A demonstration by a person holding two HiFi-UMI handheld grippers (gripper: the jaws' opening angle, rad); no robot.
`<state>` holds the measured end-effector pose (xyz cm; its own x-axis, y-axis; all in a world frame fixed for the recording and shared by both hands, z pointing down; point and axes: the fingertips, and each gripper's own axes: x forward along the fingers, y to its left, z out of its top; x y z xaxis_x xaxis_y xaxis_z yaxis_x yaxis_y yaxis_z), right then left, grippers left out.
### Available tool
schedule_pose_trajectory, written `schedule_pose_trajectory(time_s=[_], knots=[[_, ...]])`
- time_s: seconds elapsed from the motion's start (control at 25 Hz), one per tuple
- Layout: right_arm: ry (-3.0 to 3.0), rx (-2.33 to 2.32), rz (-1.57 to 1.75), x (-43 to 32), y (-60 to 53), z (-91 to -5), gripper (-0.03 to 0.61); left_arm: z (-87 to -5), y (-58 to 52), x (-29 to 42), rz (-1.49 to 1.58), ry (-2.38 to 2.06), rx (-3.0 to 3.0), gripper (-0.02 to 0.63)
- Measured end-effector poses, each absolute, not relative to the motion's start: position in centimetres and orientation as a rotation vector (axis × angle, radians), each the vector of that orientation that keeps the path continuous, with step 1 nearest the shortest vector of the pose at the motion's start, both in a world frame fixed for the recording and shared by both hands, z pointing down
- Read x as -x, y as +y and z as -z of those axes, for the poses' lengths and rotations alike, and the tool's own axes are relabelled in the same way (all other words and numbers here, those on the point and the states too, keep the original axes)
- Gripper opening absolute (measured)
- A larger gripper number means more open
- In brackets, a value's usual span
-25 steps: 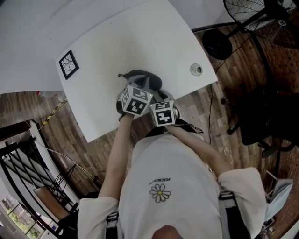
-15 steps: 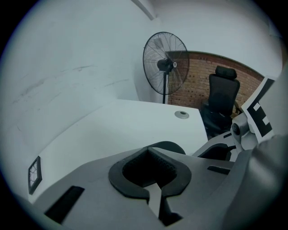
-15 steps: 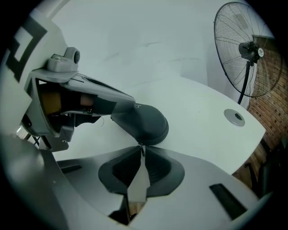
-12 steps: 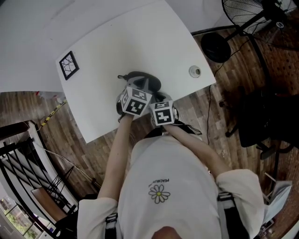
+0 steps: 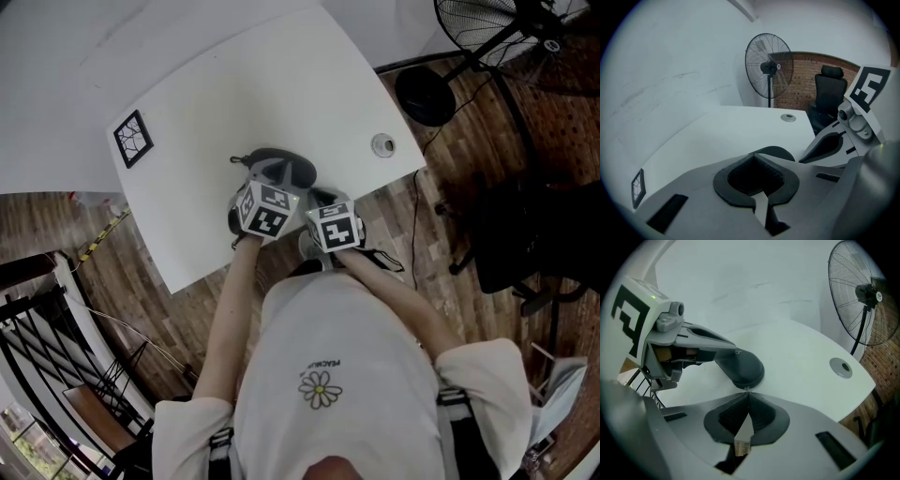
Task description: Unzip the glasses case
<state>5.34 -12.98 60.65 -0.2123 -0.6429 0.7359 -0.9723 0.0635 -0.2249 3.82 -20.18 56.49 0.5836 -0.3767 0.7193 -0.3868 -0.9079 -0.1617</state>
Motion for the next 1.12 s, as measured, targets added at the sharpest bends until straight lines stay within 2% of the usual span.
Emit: schedule_pose_trajectory(time_s=[0.32,0.8,1.12], knots=[[-1.919,-1.516,-0.765,-8.2,-14.7,-60.5,0.008,-56.5,-19.9,-3.9,-1.255,-0.660,-2.801,0.011],[-1.992,-0.773,-0.176,-8.7,-18.9,-60.5,0.008,-56.2,-20.1,-4.2,-1.209,-0.697,-2.774,0.011],[-2.006,-0.485,0.012,-7.3,-21.6,-60.5,0.009,-56.1,-20.5,-4.3,-1.168,-0.727,-2.724,0.011]])
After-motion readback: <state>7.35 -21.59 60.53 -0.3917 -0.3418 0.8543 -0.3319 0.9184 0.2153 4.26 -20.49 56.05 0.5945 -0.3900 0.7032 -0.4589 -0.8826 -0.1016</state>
